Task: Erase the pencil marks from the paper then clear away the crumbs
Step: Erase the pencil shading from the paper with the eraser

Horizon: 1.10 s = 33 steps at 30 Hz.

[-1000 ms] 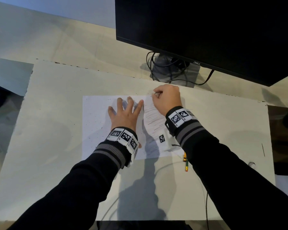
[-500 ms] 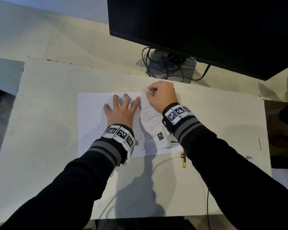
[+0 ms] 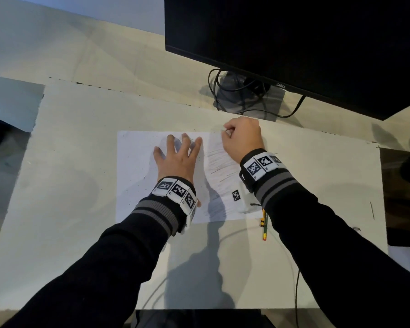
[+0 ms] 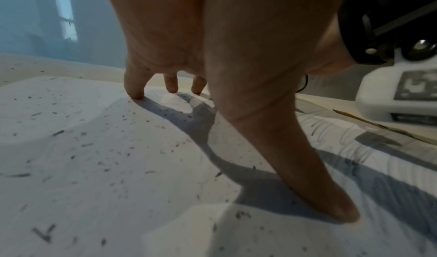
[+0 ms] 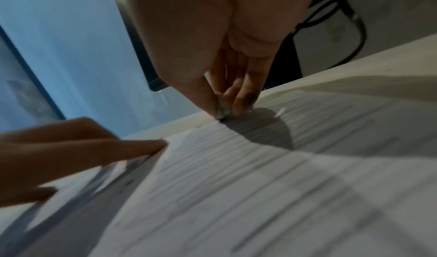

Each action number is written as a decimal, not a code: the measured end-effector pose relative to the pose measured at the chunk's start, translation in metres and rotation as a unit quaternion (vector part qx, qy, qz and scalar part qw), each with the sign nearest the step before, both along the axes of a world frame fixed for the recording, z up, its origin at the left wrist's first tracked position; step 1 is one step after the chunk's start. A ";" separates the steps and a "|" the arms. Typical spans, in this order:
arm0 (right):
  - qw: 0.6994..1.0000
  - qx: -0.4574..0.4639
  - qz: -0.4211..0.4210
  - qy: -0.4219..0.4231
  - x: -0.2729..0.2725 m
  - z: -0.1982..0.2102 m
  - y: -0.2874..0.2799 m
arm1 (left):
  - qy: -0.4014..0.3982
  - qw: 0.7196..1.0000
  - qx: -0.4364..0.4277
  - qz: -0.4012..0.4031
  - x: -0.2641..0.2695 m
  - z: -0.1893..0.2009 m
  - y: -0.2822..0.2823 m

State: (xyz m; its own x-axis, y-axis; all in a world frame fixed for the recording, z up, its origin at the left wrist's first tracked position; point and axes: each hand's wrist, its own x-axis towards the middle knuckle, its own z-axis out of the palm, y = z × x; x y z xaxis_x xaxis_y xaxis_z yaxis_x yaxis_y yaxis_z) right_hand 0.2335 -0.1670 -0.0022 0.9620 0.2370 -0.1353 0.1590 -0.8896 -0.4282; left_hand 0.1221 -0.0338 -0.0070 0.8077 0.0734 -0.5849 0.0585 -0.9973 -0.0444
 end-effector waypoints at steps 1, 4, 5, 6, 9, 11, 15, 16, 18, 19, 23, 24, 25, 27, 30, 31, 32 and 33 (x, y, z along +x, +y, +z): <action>0.999 -0.003 0.034 0.001 -0.006 0.002 0.005 | -0.001 1.000 -0.001 0.000 0.000 -0.001 -0.001; 0.988 -0.014 0.154 0.016 -0.031 0.001 0.017 | -0.006 1.000 0.002 0.000 -0.001 -0.001 -0.001; 0.987 -0.016 0.158 0.012 -0.030 -0.001 0.015 | -0.007 1.000 0.004 -0.002 -0.002 0.000 0.000; 0.991 -0.016 0.136 0.006 -0.026 -0.001 0.010 | -0.009 1.000 0.005 -0.005 -0.002 0.000 0.000; 0.995 -0.002 0.095 -0.011 -0.022 -0.001 0.002 | -0.017 1.000 0.004 -0.003 -0.001 -0.002 0.000; 0.982 -0.014 0.190 0.007 -0.035 -0.002 0.005 | -0.014 1.000 0.009 -0.004 -0.001 -0.001 0.000; 0.981 -0.017 0.193 0.019 -0.028 -0.004 0.003 | -0.013 1.000 0.017 -0.008 -0.002 0.000 -0.001; 0.985 -0.010 0.171 0.011 -0.025 -0.005 0.002 | -0.011 1.000 0.017 -0.008 -0.002 0.000 -0.001; 0.982 -0.014 0.189 0.009 -0.031 -0.005 0.007 | -0.012 1.000 0.015 -0.008 -0.001 -0.001 -0.001; 0.976 -0.010 0.218 0.015 -0.036 -0.005 0.008 | -0.013 1.000 0.015 -0.009 -0.002 -0.001 -0.001; 0.977 -0.023 0.211 0.023 -0.021 -0.003 0.001 | -0.011 1.000 0.015 -0.006 -0.002 -0.003 0.000; 0.982 -0.025 0.189 0.012 -0.016 -0.003 -0.001 | -0.011 1.000 0.014 -0.005 -0.003 -0.004 0.000; 0.983 -0.023 0.181 0.005 -0.017 -0.004 0.000 | -0.011 1.000 0.011 -0.005 -0.004 -0.005 0.001; 0.974 -0.021 0.227 0.005 -0.030 -0.004 0.003 | -0.011 1.000 -0.001 -0.004 -0.006 -0.007 0.003; 0.960 -0.027 0.277 0.023 -0.036 -0.002 0.002 | -0.011 1.000 -0.014 -0.001 -0.008 -0.008 0.006; 0.968 -0.029 0.250 0.021 -0.028 -0.002 0.001 | -0.009 1.000 -0.015 -0.002 -0.008 -0.007 0.006; 0.975 -0.023 0.220 0.013 -0.022 -0.002 0.001 | -0.007 1.000 -0.014 -0.002 -0.008 -0.007 0.006; 0.980 -0.016 0.199 0.004 -0.019 -0.003 0.002 | -0.005 1.000 -0.013 -0.002 -0.008 -0.006 0.006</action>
State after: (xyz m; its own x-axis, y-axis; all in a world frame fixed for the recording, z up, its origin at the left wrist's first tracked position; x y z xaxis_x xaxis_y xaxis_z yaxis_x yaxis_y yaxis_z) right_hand 0.2141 -0.1654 -0.0049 0.7929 0.5892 -0.1555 0.4931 -0.7703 -0.4044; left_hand 0.1144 -0.0275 -0.0131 0.8135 0.0553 -0.5789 0.0552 -0.9983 -0.0177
